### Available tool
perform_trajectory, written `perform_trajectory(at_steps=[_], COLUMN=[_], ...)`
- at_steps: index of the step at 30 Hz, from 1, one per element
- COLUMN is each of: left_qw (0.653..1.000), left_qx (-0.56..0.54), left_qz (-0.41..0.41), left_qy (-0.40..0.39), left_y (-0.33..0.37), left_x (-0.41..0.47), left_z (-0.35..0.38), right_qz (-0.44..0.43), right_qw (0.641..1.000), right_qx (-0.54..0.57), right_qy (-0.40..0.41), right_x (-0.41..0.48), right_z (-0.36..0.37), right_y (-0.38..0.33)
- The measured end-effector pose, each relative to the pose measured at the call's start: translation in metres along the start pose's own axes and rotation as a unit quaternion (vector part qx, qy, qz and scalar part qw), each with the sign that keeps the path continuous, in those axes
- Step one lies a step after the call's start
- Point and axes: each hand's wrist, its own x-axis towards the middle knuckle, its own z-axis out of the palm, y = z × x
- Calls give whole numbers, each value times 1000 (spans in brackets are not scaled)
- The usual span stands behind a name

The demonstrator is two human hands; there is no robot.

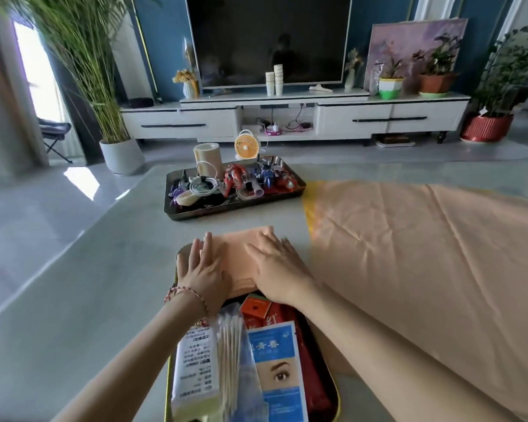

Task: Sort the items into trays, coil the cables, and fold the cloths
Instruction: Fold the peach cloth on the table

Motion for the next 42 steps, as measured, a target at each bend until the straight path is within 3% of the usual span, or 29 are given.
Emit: perform_trajectory(at_steps=[6,10,13,15,17,20,22,24,26,28,30,32,36,42], left_qw=[993,994,992,991,995,986,976,967,948,929,920,914,906,845], left_qx=[57,22,-15,-7,43,153,142,42,-57,-111,-117,-94,-66,26], left_qz=[43,10,-24,-28,-20,-14,48,159,267,346,372,392,418,518], left_qy=[-98,-102,-121,-132,-91,69,156,194,165,70,-24,-46,-7,130], left_y=[-10,-9,-5,-2,0,11,32,73,119,160,185,205,214,219], left_x=[6,9,14,10,3,-10,-20,-31,-46,-61,-69,-73,-75,-84], left_z=[5,7,0,-6,-13,-35,-49,-55,-53,-43,-30,-18,-5,-6], right_qz=[18,23,23,23,27,45,88,151,188,213,208,193,169,57], right_qw=[996,993,994,998,990,978,972,958,946,934,943,957,974,992], right_qx=[-24,-44,-31,47,136,190,203,221,242,266,245,211,149,-52], right_qy=[-86,-104,-100,-44,32,69,81,99,109,105,81,48,9,102], right_x=[3,4,5,-8,-30,-75,-106,-146,-184,-215,-233,-251,-266,-274], right_z=[12,12,1,-10,-17,-28,-39,-48,-53,-56,-57,-60,-60,-55], right_y=[13,10,5,4,12,49,88,129,159,175,182,188,190,183])
